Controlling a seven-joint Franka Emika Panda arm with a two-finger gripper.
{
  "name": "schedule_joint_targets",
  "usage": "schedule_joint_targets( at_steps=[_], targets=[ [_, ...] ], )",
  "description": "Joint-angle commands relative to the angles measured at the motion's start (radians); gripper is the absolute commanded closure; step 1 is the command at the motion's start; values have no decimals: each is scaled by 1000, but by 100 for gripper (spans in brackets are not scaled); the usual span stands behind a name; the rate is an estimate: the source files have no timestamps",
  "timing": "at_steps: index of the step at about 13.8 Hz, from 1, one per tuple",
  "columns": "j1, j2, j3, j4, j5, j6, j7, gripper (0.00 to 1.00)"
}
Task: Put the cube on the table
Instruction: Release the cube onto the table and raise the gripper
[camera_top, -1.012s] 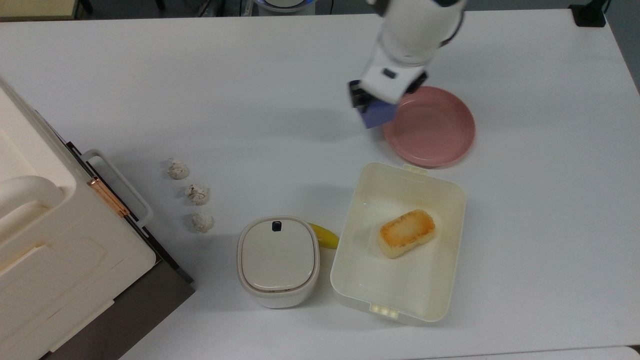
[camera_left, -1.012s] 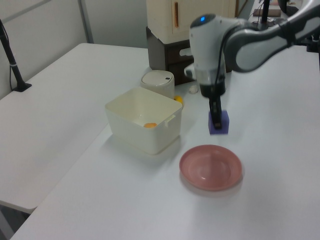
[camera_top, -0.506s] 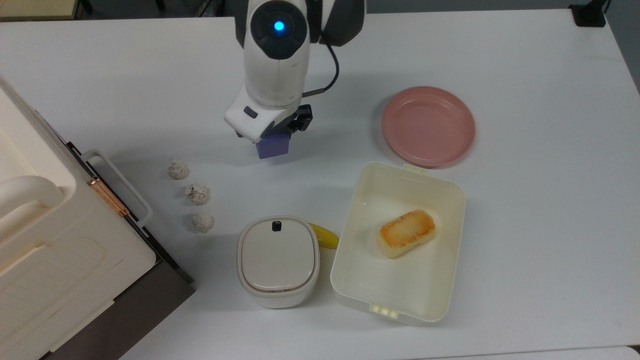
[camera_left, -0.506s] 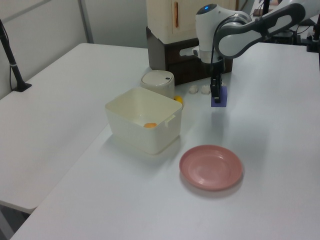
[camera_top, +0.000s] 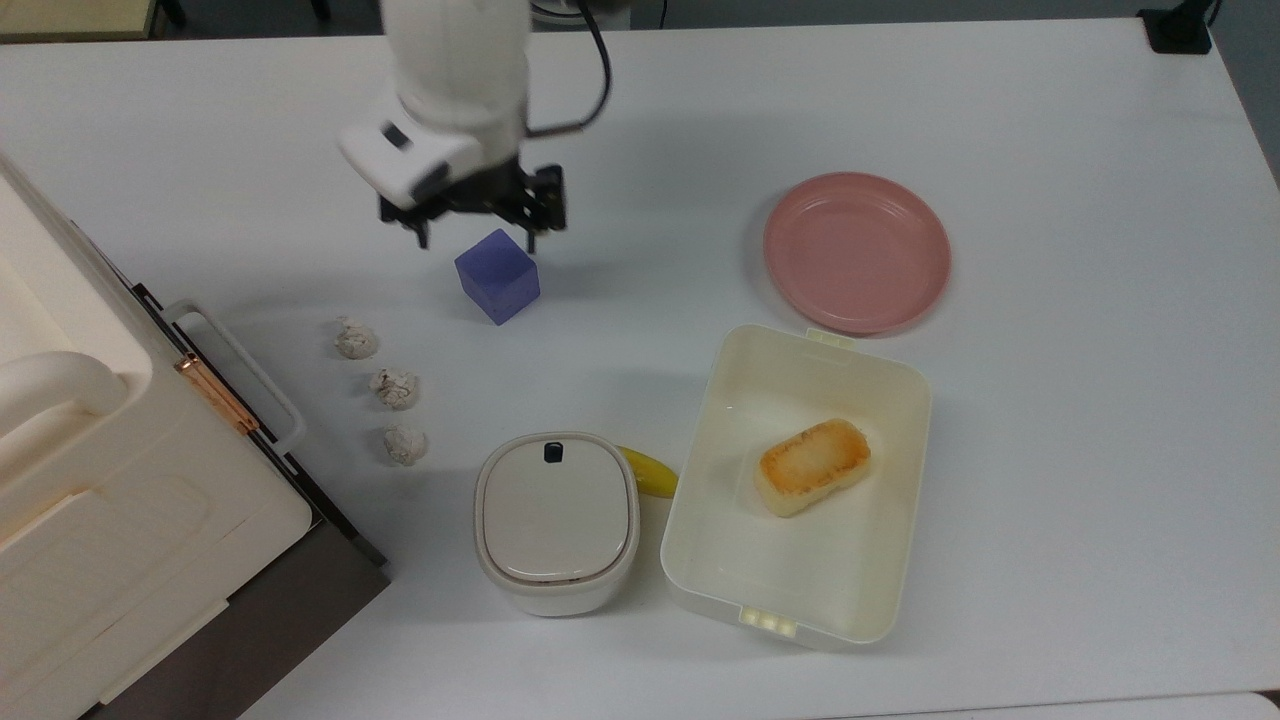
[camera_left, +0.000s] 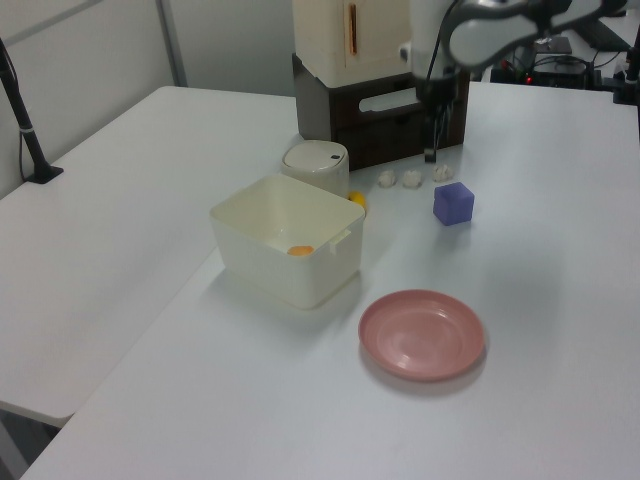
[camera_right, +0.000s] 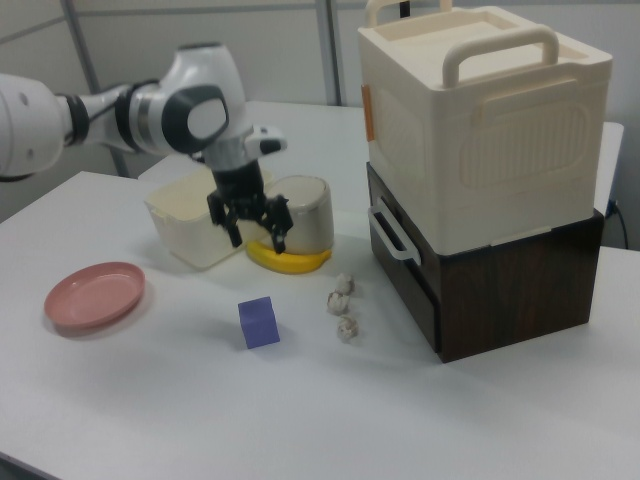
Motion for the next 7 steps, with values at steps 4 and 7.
schedule_joint_targets(
  at_steps=[4, 7],
  targets=[
    [-138, -144, 104, 73, 14, -263, 65, 0],
    [-136, -167, 101, 70, 14, -269, 87, 0]
  ],
)
